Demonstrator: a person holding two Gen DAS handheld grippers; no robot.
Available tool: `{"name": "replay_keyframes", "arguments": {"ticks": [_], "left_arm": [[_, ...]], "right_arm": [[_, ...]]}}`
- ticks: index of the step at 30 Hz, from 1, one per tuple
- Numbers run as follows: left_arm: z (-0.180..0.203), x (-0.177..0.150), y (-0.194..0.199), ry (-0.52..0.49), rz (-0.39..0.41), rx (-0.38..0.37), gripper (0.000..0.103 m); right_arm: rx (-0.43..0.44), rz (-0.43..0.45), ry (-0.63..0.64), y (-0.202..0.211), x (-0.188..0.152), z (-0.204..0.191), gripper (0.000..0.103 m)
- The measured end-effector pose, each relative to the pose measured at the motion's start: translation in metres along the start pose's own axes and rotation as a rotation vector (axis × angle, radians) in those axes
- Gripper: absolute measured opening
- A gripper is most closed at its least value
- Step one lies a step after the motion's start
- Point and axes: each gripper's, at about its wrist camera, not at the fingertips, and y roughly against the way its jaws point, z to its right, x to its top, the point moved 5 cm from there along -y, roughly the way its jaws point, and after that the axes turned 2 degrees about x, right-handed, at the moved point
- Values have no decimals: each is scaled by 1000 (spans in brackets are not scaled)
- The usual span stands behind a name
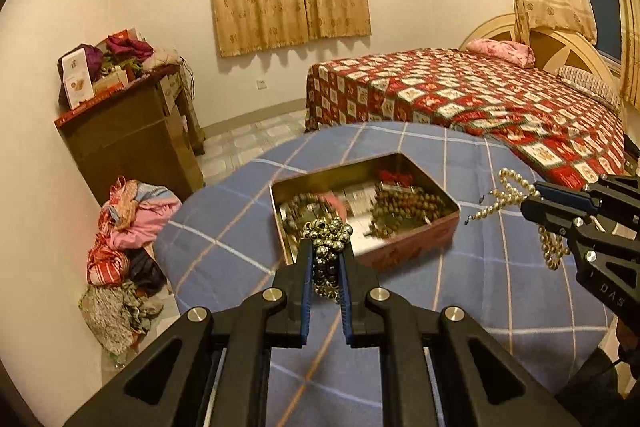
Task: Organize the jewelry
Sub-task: 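Lift both necklaces, carry them over the pink tin and lower them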
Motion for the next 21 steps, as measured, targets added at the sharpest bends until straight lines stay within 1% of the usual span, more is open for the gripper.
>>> {"name": "replay_keyframes", "arguments": {"ticks": [9, 16, 21], "left_arm": [[-10, 34, -16, 5, 37, 29, 11], [-15, 45, -34, -3, 30, 54, 11], [-16, 50, -49, 6, 21, 62, 11]], "right_arm": [[-8, 24, 1, -13, 29, 9, 15], [-17, 35, 5, -24, 46, 13, 15], [-18, 22, -2, -40, 54, 16, 15]]}}
